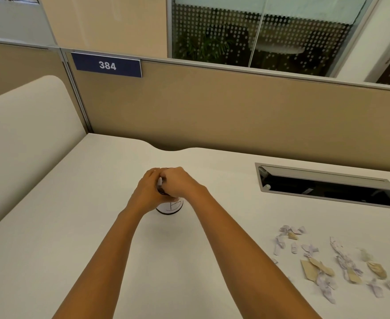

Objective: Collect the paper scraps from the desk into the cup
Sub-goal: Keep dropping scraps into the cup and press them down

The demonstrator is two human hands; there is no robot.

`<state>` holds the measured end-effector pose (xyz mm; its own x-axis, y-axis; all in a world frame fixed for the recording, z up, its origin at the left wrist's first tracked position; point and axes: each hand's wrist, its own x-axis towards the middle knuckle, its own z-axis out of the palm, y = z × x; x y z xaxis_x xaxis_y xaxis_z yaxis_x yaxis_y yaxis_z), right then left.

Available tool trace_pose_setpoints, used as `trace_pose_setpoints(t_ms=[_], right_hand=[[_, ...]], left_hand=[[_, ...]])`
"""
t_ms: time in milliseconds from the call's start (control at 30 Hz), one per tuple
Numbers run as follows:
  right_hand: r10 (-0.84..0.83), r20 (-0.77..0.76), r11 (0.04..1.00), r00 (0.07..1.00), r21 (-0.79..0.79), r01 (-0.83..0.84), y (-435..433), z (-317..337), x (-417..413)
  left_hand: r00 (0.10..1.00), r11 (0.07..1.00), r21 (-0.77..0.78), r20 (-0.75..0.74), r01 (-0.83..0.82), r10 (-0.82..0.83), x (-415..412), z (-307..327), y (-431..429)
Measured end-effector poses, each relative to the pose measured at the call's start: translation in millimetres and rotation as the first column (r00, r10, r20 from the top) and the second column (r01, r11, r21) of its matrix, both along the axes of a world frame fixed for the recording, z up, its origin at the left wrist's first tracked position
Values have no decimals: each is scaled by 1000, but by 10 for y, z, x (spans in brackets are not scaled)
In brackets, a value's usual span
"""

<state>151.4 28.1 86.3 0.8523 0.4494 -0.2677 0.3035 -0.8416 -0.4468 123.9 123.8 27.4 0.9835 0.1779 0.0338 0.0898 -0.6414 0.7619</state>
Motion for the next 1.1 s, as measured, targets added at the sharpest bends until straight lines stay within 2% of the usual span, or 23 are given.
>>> trace_pose_setpoints(t_ms=[67,233,300,367,433,533,700,800,933,1000,1033,1100], right_hand=[[-7,32,997,999,77,5,-87,89,-2],[-201,50,935,978,309,177,-270,181,6],[-182,81,957,980,244,158,-257,171,-14],[-66,94,994,993,96,57,-206,140,-72],[61,56,998,997,-36,-59,-146,78,-143],[108,-50,988,993,-107,-112,-87,-45,-155],[55,-150,982,987,-171,-81,-16,-114,-90],[46,-193,974,980,-210,-87,17,-95,-69],[-47,-314,983,948,-185,-12,55,-156,-14],[-99,-361,992,927,-115,61,80,-229,28],[-116,-361,993,925,-77,94,86,-260,44],[-75,-336,995,939,-92,46,97,-265,50]], left_hand=[[1000,1000,-19,-1,-3,3,-10,9,-2],[1000,999,-31,-13,26,-26,-44,35,10],[999,998,-41,-24,39,-40,-63,41,10],[997,996,-49,-7,70,-71,-78,39,5],[995,994,-45,-6,95,-96,-77,34,9],[993,992,-42,-9,115,-116,-76,18,15],[998,988,-139,42,62,-57,-82,-18,1],[997,989,-144,70,47,-37,-82,-44,34],[994,989,-138,95,60,-47,-82,-81,84],[994,990,-126,99,56,-44,-69,-99,97],[994,991,-122,99,54,-42,-65,-107,103],[994,992,-117,97,52,-41,-59,-115,104]])
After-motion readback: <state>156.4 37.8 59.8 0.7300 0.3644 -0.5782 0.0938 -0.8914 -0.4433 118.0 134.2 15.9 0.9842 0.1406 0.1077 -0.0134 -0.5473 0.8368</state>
